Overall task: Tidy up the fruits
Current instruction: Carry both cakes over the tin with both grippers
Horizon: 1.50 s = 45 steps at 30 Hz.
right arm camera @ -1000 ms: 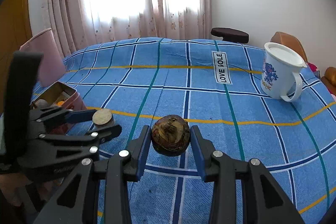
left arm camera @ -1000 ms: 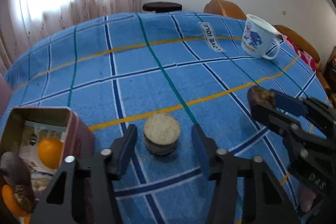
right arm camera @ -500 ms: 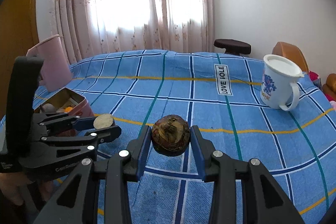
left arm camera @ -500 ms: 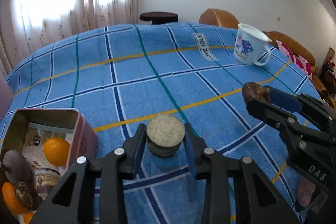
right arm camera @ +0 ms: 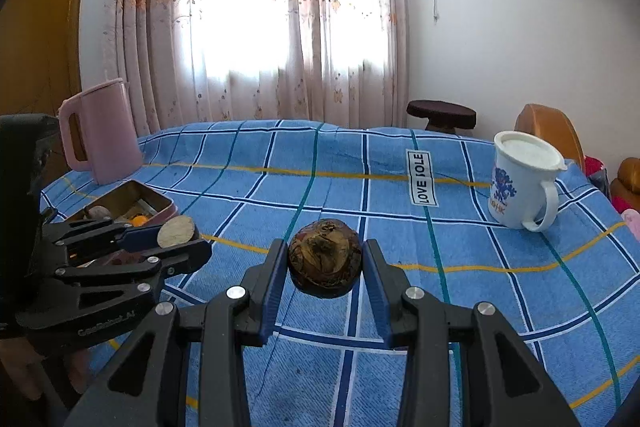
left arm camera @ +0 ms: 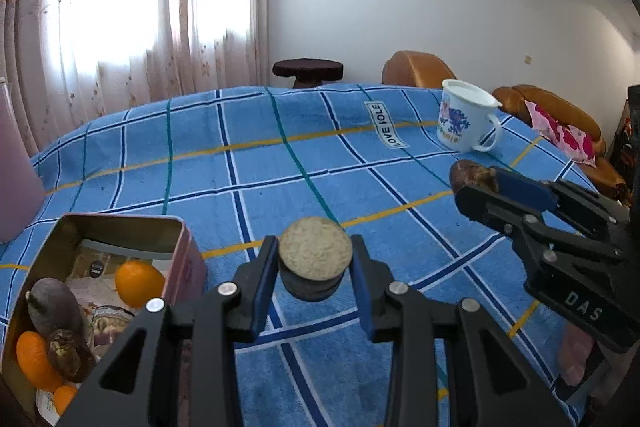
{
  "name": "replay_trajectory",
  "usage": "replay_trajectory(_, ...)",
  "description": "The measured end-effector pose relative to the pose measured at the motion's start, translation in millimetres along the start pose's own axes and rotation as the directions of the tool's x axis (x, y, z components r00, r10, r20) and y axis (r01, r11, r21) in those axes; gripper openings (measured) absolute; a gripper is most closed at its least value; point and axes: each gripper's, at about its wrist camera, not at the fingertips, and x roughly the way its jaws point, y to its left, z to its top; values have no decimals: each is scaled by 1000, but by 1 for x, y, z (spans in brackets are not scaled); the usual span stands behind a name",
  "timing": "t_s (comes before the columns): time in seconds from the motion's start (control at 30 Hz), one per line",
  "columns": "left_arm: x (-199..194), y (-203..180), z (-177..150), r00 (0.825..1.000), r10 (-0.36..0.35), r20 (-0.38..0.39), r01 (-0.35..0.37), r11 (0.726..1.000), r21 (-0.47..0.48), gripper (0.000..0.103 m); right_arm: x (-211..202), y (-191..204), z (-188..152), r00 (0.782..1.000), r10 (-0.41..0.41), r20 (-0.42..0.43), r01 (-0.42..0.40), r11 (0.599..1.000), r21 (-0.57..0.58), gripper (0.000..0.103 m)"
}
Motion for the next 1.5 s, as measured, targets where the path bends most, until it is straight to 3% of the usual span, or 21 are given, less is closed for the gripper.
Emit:
replay_trajectory(0.97,-37,-3,-13,988,40,147,-43,999,20,37,-35,12,-6,986,2,168,5,999,-39,40)
replay_trajectory(1.5,-55,4,-22,986,19,167,-22,1000,16,37,-41,36,-11,985,46,166,-35,997,-68,40)
